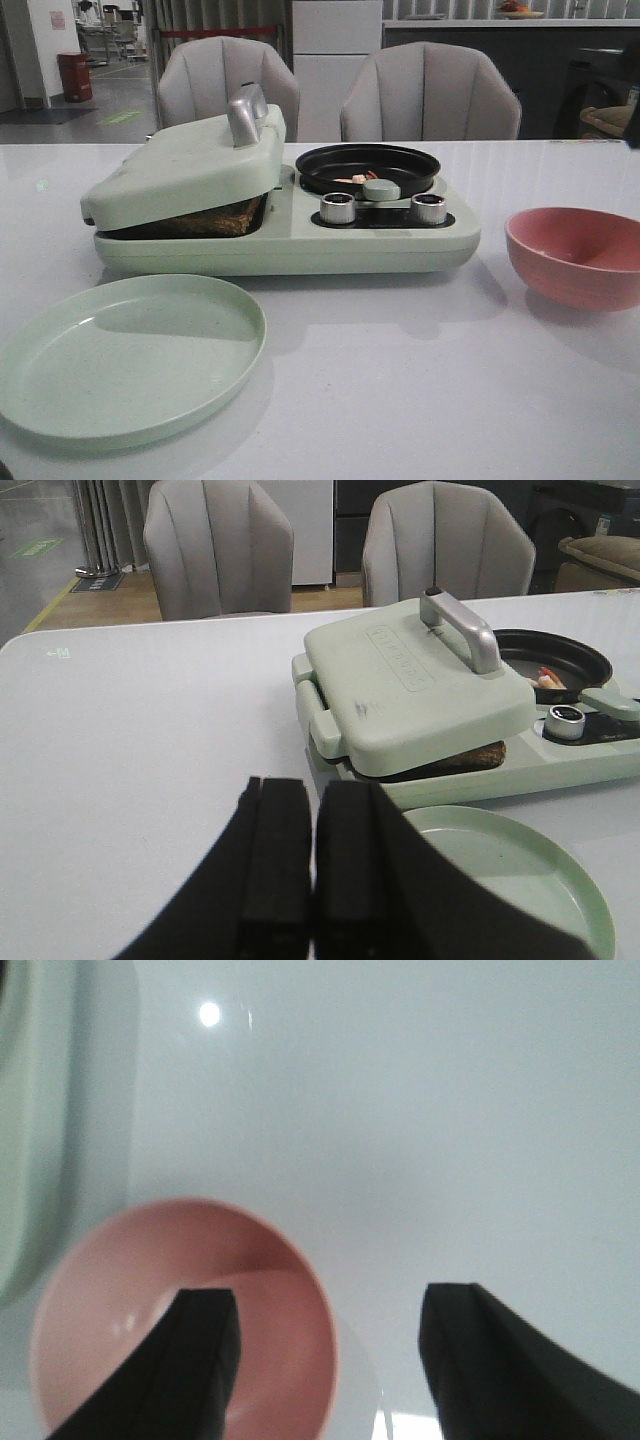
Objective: Make breakfast with bread and shrimp
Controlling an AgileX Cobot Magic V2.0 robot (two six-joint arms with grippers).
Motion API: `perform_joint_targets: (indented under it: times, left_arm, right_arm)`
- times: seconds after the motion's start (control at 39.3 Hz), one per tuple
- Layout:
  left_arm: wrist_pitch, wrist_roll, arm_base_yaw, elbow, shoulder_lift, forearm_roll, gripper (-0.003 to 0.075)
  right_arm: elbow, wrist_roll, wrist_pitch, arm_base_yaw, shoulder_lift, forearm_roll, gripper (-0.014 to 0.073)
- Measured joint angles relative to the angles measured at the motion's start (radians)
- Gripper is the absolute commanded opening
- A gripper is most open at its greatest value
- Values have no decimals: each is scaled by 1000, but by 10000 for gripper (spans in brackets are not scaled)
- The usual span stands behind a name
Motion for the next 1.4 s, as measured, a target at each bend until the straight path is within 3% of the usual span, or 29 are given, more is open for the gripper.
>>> perform_joint_targets:
  times: [0.15,0.36,0.66,0.84,1.09,1.27,1.35,1.4]
  left_arm:
    - [0,0,0,0,0,0,114]
    - [0,0,0,0,0,0,114]
    - [0,0,0,0,0,0,113]
    - [0,0,0,0,0,0,114]
    - [0,0,0,0,0,0,114]
    - [0,0,0,0,-1,0,114]
    - [0,0,0,0,-1,0,114]
    - [0,0,0,0,-1,0,114]
  right_arm:
    - [57,0,-82,21,-162,46,498]
    - [219,0,-245,123,-380,64,498]
    - [539,0,-489,332,-684,57,498]
    - [744,0,-576,381,-884,50,498]
    - [994,0,-581,420,-1251,46,498]
    - [1095,0,-569,427,-1398,46,497]
    - [1110,0,-569,427,-1412,46,460]
    - [1112,0,-569,427,-1414,46,386]
